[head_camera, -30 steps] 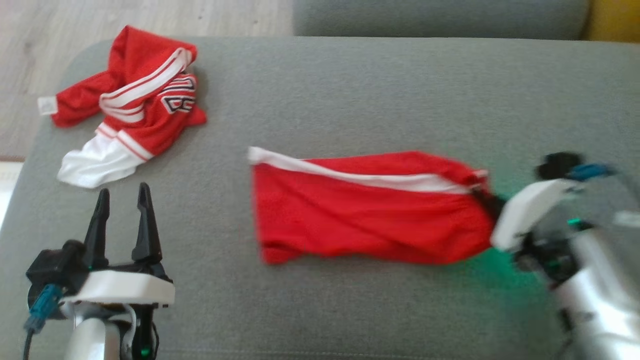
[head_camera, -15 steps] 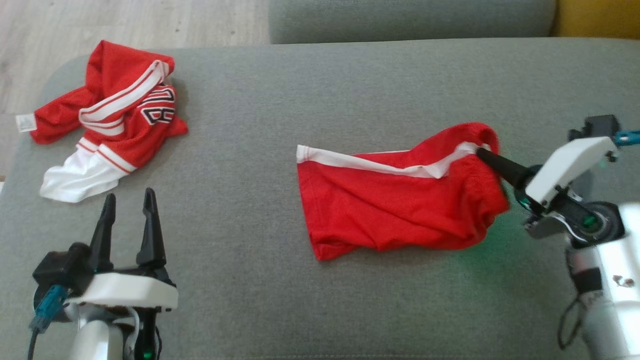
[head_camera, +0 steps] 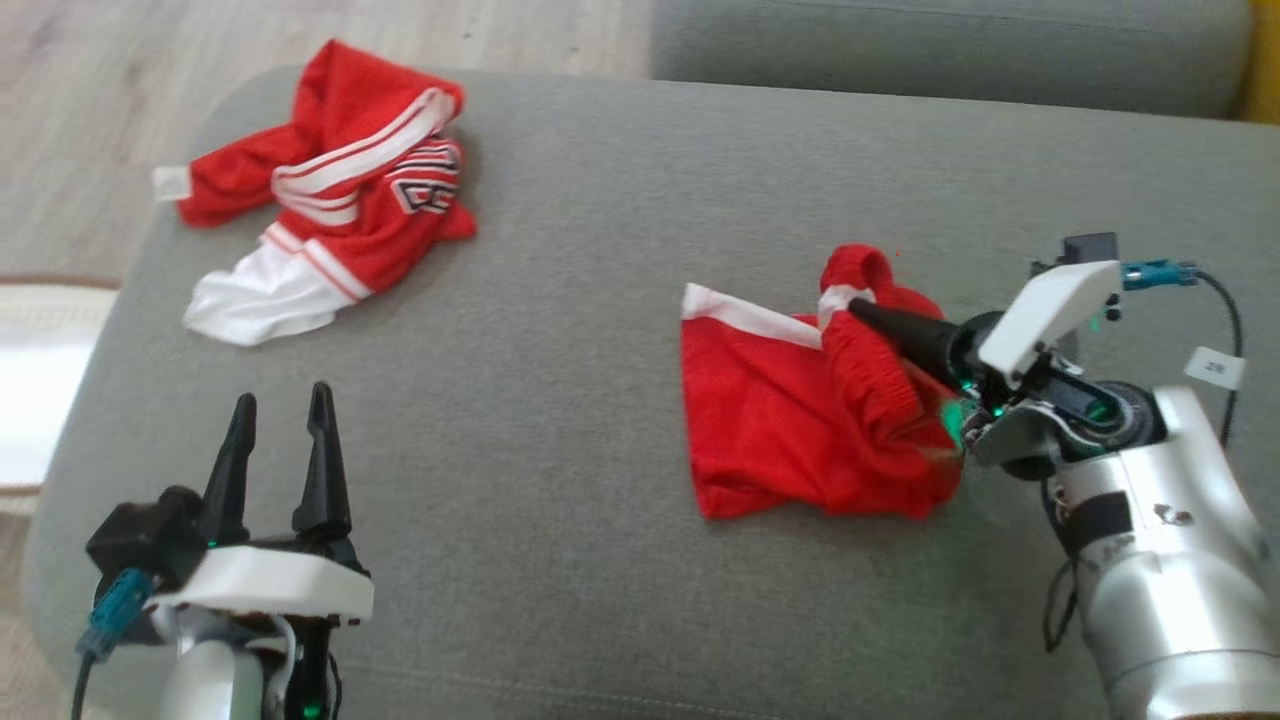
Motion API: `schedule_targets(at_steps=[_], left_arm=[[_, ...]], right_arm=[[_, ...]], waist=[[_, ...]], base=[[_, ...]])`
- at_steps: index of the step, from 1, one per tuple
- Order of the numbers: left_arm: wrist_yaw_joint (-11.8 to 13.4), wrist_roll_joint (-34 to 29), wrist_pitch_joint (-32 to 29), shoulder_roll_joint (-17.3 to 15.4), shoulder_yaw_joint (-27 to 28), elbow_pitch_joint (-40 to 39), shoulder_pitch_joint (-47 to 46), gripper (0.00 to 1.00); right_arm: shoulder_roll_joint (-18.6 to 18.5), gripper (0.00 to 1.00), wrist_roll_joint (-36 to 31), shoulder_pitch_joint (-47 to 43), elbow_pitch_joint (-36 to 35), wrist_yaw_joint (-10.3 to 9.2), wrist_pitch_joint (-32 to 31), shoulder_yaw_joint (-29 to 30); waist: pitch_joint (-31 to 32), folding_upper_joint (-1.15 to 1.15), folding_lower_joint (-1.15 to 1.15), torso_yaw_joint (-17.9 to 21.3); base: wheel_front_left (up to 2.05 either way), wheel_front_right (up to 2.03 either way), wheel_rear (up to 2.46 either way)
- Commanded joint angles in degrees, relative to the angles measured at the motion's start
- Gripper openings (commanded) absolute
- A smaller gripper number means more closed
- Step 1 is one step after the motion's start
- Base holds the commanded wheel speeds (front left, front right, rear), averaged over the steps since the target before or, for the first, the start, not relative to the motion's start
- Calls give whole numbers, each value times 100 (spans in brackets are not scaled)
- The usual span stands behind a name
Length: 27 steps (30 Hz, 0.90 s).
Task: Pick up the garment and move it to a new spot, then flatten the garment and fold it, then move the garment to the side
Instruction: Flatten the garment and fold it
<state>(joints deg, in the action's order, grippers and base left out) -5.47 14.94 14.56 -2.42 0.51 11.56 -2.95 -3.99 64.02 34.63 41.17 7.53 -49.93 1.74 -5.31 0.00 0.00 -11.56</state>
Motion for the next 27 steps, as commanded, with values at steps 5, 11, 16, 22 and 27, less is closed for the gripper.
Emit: schedule_targets(at_steps=[5,11,16,22,27], left_arm=[[60,75,44,-46,106,-117,-322,100],[111,127,44,-46,47,-116,-345,100],[130,129,44,-46,54,-116,-357,100],[122,71,44,-46,154,-127,-315,100],[98,9,44,-46,218,-170,-291,100]], right_arm=[[109,0,161,438,211,-4,115,-539],[110,0,536,606,578,-4,518,-1128],[111,100,855,734,743,-4,826,-1534],[111,100,1180,730,482,-4,1182,-1698],[66,100,1197,557,-181,-4,1578,-1660]], waist=[[-84,0,0,-313],[-124,0,0,-404],[-125,0,0,-365],[-30,0,0,-139],[32,0,0,69]], base=[[0,0,0],[0,0,0],[0,0,0],[0,0,0],[0,0,0]])
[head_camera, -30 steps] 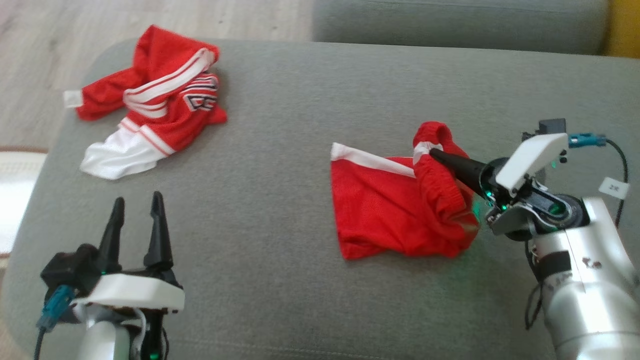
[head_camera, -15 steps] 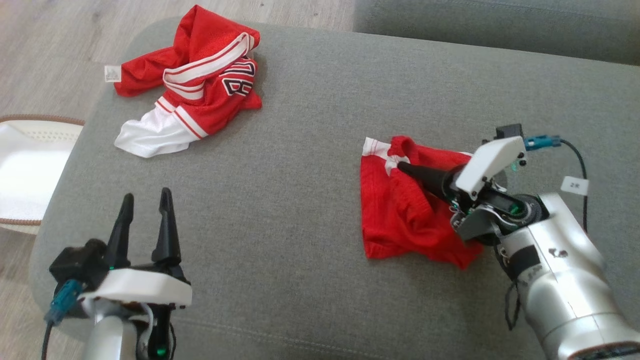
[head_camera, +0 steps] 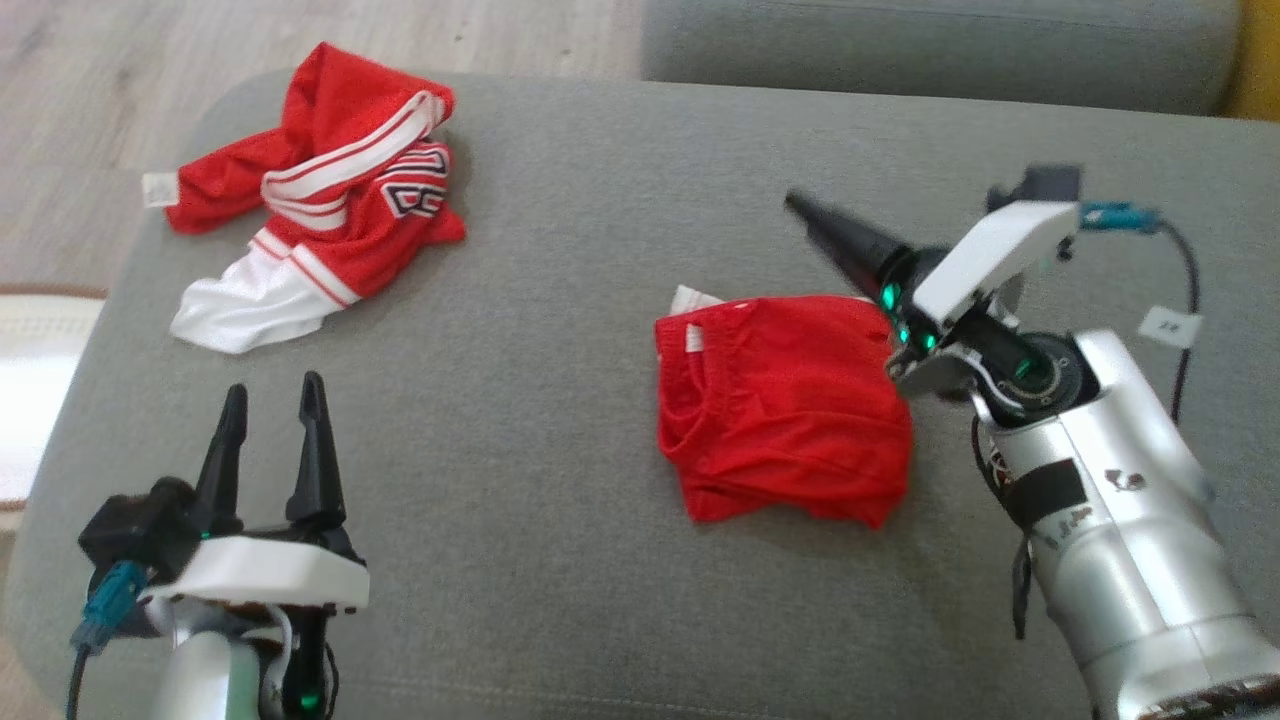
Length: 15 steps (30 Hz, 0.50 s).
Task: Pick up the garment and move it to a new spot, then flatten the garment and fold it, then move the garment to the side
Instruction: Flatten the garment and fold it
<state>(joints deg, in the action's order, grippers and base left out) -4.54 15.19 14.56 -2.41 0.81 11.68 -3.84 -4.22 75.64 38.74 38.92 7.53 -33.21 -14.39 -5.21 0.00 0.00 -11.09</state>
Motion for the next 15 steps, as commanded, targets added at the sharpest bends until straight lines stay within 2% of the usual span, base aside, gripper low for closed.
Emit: schedule_targets(at_steps=[1,5,8,15], left_arm=[[-8,-53,44,-47,214,-223,-194,100],[-47,-145,44,-47,258,-287,-186,100],[-70,-219,44,-47,261,-328,-179,100],[-105,-333,44,-60,326,-322,-142,100]], right_arm=[[8,100,-11,-13,-485,-4,196,-53],[-311,100,-475,-455,-1564,-4,1003,-276],[-624,100,-1075,-789,-2132,-4,1768,-532],[-1038,100,-2423,-1368,-2428,-4,3392,-782]], waist=[[53,0,0,131],[116,0,0,360],[167,0,0,522],[311,0,0,865]], base=[[0,0,0],[0,0,0],[0,0,0],[0,0,0]])
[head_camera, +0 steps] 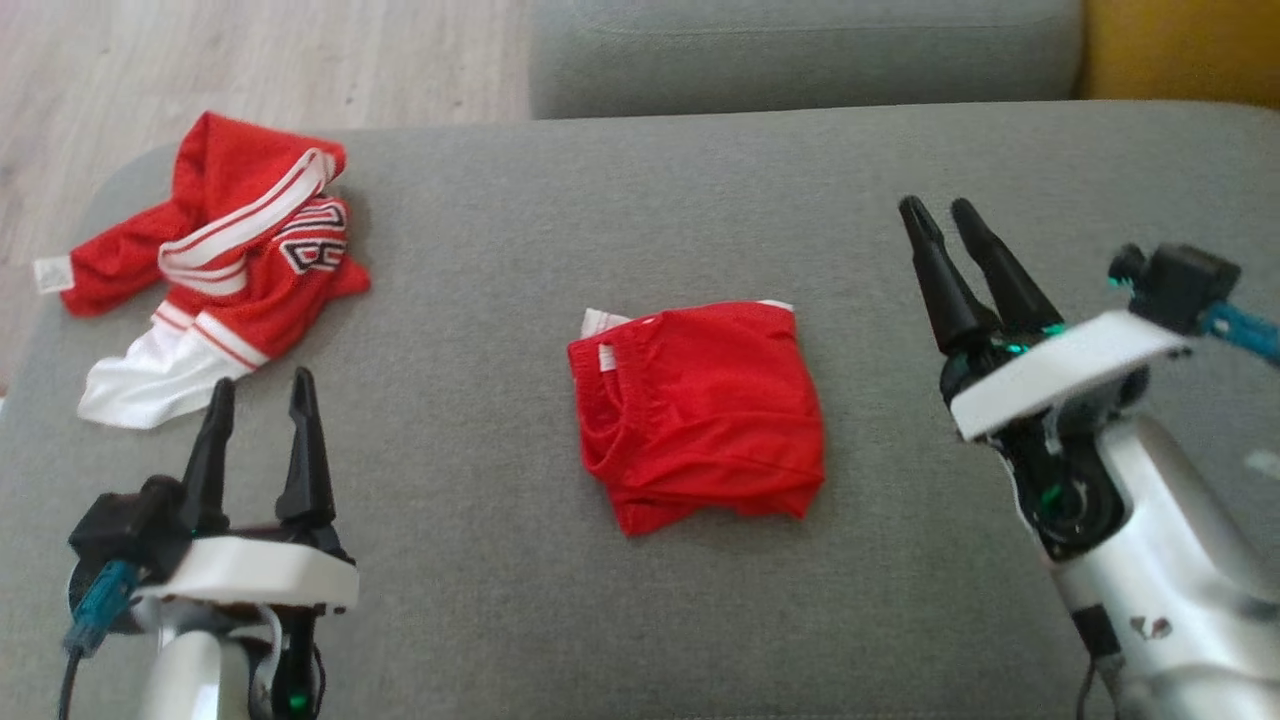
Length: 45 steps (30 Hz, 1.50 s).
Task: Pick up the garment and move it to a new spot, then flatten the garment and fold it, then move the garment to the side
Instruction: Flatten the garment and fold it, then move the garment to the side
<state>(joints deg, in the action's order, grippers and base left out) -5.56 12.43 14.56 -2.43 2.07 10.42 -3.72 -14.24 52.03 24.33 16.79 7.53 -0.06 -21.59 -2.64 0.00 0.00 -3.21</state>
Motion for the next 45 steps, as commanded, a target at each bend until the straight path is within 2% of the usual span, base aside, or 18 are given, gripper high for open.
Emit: schedule_targets(at_steps=[1,10,16,22,27,38,43,45], left_arm=[[-7,-77,44,-58,193,-193,-137,100],[-44,-137,44,-60,217,-95,-51,100],[-65,-157,44,-57,228,-51,11,100],[-79,-197,44,-55,231,-5,-37,100],[-77,-198,44,-51,205,25,-78,100],[-47,-180,44,-47,196,20,-78,100],[-51,-173,44,-46,159,3,-126,100],[-55,-162,44,-46,136,-7,-147,100]], right_arm=[[-60,100,-268,6,-187,-4,266,-55],[138,100,-1701,-654,370,-4,1189,280],[327,100,-2738,-934,752,-4,1417,627],[573,100,-3266,-871,900,-4,1478,830],[709,100,-3427,-806,958,-4,1495,904],[754,100,-3391,-784,1135,-4,1482,817],[782,100,-2980,-516,1292,-4,931,462],[780,100,-2792,-332,1427,-4,512,307]], waist=[[77,0,0,118],[209,0,0,307],[255,0,0,306],[202,0,0,264],[188,0,0,229],[211,0,0,200],[155,0,0,130],[124,0,0,70]], base=[[0,0,0],[0,0,0],[0,0,0],[0,0,0],[0,0,0],[0,0,0],[0,0,0],[0,0,0]])
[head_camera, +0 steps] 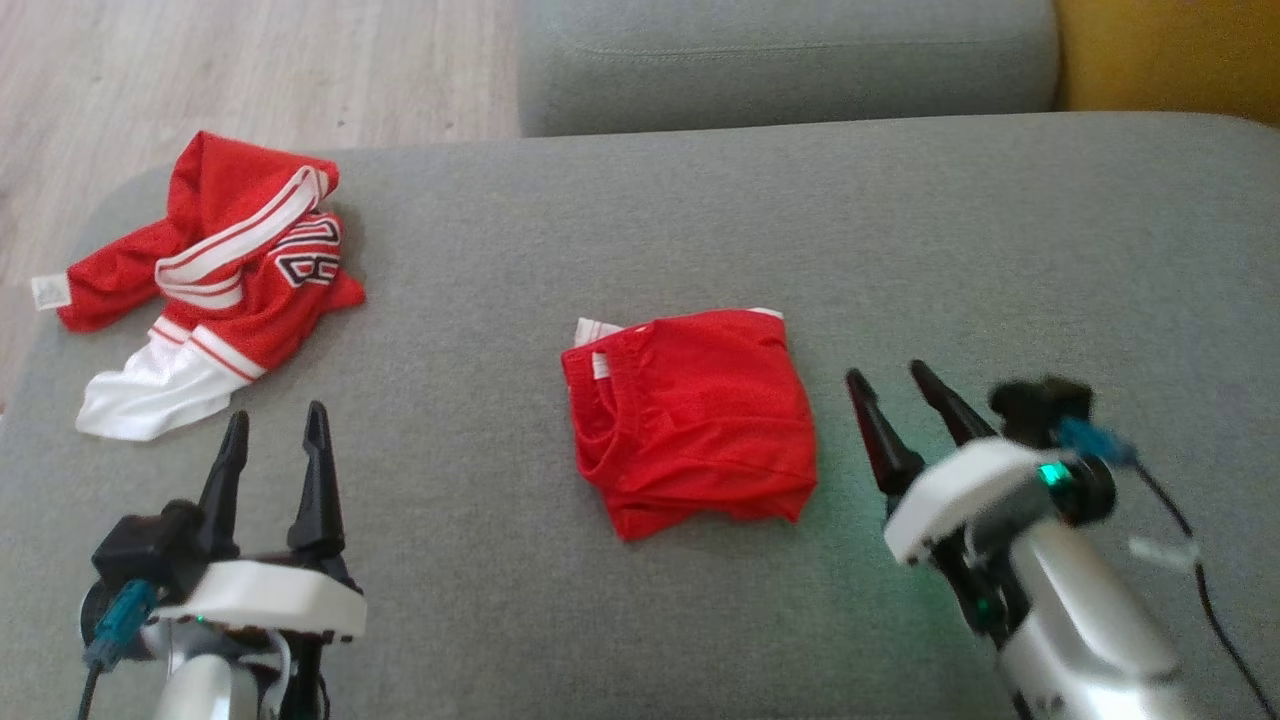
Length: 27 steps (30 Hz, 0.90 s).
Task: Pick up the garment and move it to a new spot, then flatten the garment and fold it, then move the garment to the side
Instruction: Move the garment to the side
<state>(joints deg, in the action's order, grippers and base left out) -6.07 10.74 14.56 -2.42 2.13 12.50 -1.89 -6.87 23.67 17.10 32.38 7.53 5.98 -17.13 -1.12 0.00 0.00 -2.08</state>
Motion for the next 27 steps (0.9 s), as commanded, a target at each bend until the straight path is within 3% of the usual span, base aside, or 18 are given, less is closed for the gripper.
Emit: schedule_targets(at_steps=[1,10,16,21,22,24,25,27], left_arm=[[-5,18,44,-47,120,-218,-339,100],[24,144,44,-46,-35,-170,-455,100],[30,201,44,-46,-100,-141,-554,100],[52,241,44,-46,-147,-140,-585,100],[58,244,44,-46,-153,-139,-585,100],[69,250,44,-46,-158,-136,-591,100],[73,251,44,-46,-159,-130,-599,100],[70,244,44,-46,-166,-122,-615,100]], right_arm=[[47,100,144,501,-31,-4,-347,-201],[98,100,715,1609,1324,-4,-2385,-313],[177,100,771,2113,2208,-4,-3089,-103],[274,100,1007,2189,2505,-4,-3495,-134],[283,95,1051,2189,2518,-4,-3515,-150],[290,37,1123,2186,2504,-4,-3485,-196],[286,0,1156,2184,2483,-4,-3421,-211],[269,0,1215,2177,2451,-4,-3303,-252]], waist=[[-50,0,0,-76],[-241,0,0,-530],[-406,0,0,-815],[-489,0,0,-921],[-498,0,0,-925],[-507,0,0,-920],[-510,0,0,-910],[-500,0,0,-875]], base=[[0,0,0],[0,0,0],[0,0,0],[0,0,0],[0,0,0],[0,0,0],[0,0,0],[0,0,0]])
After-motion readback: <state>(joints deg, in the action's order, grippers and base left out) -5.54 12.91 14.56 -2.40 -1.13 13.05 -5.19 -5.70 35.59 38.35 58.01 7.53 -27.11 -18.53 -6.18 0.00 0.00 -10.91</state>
